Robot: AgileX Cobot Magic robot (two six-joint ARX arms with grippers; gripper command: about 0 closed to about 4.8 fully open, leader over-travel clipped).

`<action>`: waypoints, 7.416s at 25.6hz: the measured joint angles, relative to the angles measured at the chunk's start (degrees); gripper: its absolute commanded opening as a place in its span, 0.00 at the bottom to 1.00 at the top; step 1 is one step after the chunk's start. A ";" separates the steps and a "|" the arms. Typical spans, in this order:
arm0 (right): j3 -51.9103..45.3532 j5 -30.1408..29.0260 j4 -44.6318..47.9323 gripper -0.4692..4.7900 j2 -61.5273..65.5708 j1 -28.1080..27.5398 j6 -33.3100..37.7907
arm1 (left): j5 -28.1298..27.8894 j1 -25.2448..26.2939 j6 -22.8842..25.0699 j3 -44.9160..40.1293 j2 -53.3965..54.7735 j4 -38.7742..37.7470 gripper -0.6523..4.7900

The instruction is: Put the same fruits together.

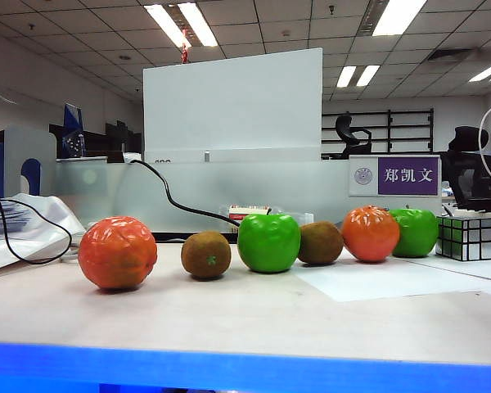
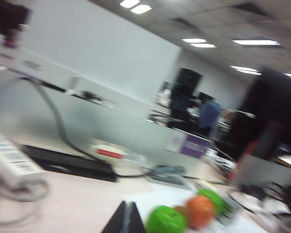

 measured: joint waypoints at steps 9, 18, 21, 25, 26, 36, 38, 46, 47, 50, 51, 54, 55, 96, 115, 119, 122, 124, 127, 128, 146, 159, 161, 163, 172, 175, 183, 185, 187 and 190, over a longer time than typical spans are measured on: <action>0.00 -7.89 10.03 0.08 0.00 0.00 16.33 | 16.85 -0.04 1.03 -0.02 0.00 -6.05 0.35; 1.99 -14.25 28.24 0.17 0.00 0.00 17.57 | 12.96 -0.04 3.65 0.00 0.00 -8.87 0.36; 6.80 -12.79 25.44 0.17 0.11 0.00 12.72 | 11.41 -0.04 3.98 0.66 0.00 -11.28 0.36; 14.56 -12.41 16.31 0.18 5.51 0.00 -0.44 | 10.51 -0.04 5.05 2.82 0.09 -12.96 0.36; 16.46 -12.44 16.31 0.20 8.83 0.00 -3.80 | 10.36 -0.04 5.07 2.95 0.09 -12.94 0.36; 39.80 -14.27 21.75 0.70 53.35 0.04 -19.85 | 10.34 -0.11 5.11 4.66 0.15 -13.86 0.36; 42.29 -16.85 21.73 0.90 58.64 0.20 -22.16 | 10.34 -0.11 5.07 4.66 0.15 -13.86 0.36; 50.16 -18.38 21.40 1.00 79.38 6.27 -29.16 | 10.34 -0.11 5.16 4.66 0.15 -13.31 0.36; 50.21 -18.36 20.74 1.00 80.70 6.93 -30.45 | 10.34 -0.11 5.20 4.66 0.15 -13.29 0.36; 50.82 -16.59 18.91 1.00 84.65 9.44 -36.92 | 10.32 -0.11 5.25 4.66 0.15 -13.31 0.46; 50.82 -15.04 17.75 1.00 85.40 10.27 -39.85 | 10.23 -0.11 5.25 4.66 0.15 -13.35 0.54; 50.82 -10.80 14.62 1.00 86.58 11.76 -46.97 | 8.31 -0.11 5.68 4.66 0.15 -13.38 0.66; 50.86 -9.60 13.55 1.00 86.90 11.85 -49.09 | 7.67 -0.11 5.90 4.66 0.15 -13.35 0.66; 51.06 1.64 11.17 1.00 100.37 13.53 -59.60 | 4.76 -4.50 14.38 6.49 19.89 -1.33 0.20; 52.54 3.50 14.67 1.00 105.07 13.57 -58.88 | 4.72 -4.48 14.56 6.49 19.89 -1.31 0.20; 53.59 3.96 15.65 1.00 105.07 13.57 -58.64 | 4.72 -4.48 14.58 6.49 19.89 -1.31 0.20; 55.08 4.00 15.67 1.00 105.68 13.57 -57.20 | 4.72 -4.48 14.60 6.51 19.89 -1.31 0.20; 56.39 3.72 15.69 1.00 106.44 13.57 -56.22 | 4.72 -4.48 14.67 6.51 19.87 -1.31 0.20; 58.69 3.13 15.65 1.00 107.89 13.99 -55.82 | 4.72 -4.48 14.67 6.51 19.89 -1.31 0.20; 59.39 3.10 15.65 1.00 108.26 14.21 -55.78 | 4.72 -4.48 14.67 6.49 19.89 -1.33 0.20; 69.81 2.80 15.26 1.00 116.76 15.63 -54.86 | 4.72 -4.48 14.67 6.51 19.91 -1.33 0.20; 71.01 1.51 16.17 1.00 119.45 16.46 -54.47 | 3.87 -4.48 14.67 6.49 19.93 -1.42 0.20; 71.80 1.53 16.11 1.00 120.04 16.44 -54.31 | 3.85 -4.48 14.67 6.51 19.93 -1.40 0.20; 71.87 1.55 16.17 1.00 120.08 16.44 -54.14 | 3.69 -4.48 14.67 6.49 19.93 -1.42 0.20; 71.87 2.82 16.72 0.86 120.41 16.50 -54.16 | 3.63 -4.48 14.67 6.49 19.91 -1.44 0.20; 71.91 2.84 17.03 0.66 120.69 16.50 -54.12 | 3.50 -4.48 14.67 6.49 19.91 -1.46 0.20; 71.91 2.80 17.49 0.26 120.96 16.50 -53.88 | 3.48 -4.48 14.67 6.51 19.89 -1.46 0.21; 71.91 2.80 17.49 0.10 120.96 16.48 -53.88 | 3.48 -4.48 14.67 6.49 19.89 -1.46 0.21; 71.91 2.80 17.51 0.08 120.98 16.48 -53.88 | 3.48 -4.48 14.67 6.49 19.89 -1.46 0.21; 71.89 2.95 18.25 0.08 121.09 16.48 -53.88 | 3.48 -4.48 14.67 6.49 19.89 -1.49 0.21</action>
